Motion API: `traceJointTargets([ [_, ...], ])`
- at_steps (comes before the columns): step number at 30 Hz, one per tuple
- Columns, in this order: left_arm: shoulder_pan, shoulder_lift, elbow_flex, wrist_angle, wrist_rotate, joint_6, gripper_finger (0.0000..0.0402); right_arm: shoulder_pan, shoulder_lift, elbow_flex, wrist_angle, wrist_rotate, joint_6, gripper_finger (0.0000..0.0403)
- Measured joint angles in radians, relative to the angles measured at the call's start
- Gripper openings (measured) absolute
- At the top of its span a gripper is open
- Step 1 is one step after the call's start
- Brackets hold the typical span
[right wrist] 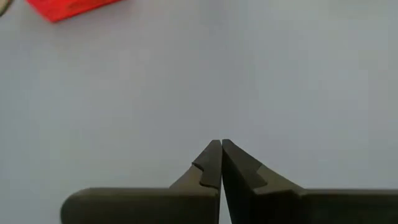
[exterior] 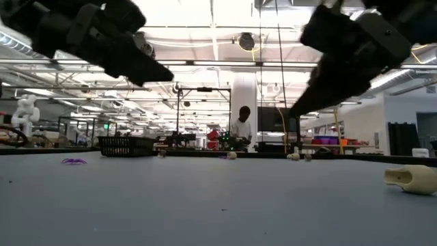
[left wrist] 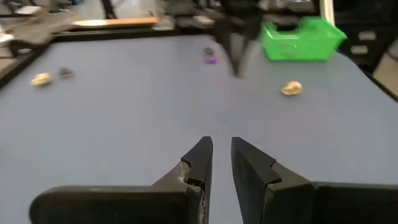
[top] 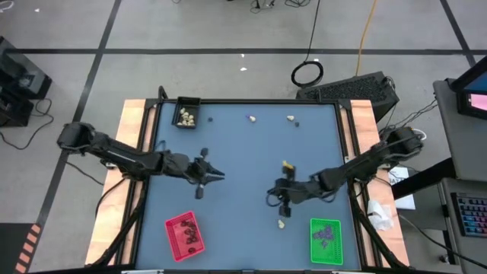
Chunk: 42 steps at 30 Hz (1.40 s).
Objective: Sort Halloween decoration
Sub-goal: Put the white skull toy into the black bin
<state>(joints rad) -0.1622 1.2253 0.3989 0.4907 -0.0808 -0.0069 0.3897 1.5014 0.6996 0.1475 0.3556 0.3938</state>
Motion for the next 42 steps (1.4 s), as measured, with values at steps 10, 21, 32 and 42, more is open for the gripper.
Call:
traceJointTargets([
  [10,-0.078,0.414,0.333,-0.001,0.153,0.076,0.0053,0.008,-0.232,-0.178,0.005,0.12,0.039,0.0],
  [21,-0.095,0.685,0.626,-0.049,0.289,0.093,0.0053,0.005,-0.236,-0.186,-0.025,0.146,0.038,0.0],
  [32,-0.109,0.857,0.857,-0.161,0.314,0.091,0.0053,-0.009,-0.235,-0.186,-0.071,0.15,0.016,0.0],
  [42,-0.111,1.001,0.993,-0.169,0.314,0.091,0.007,-0.153,-0.235,-0.186,-0.074,0.149,-0.114,0.0],
])
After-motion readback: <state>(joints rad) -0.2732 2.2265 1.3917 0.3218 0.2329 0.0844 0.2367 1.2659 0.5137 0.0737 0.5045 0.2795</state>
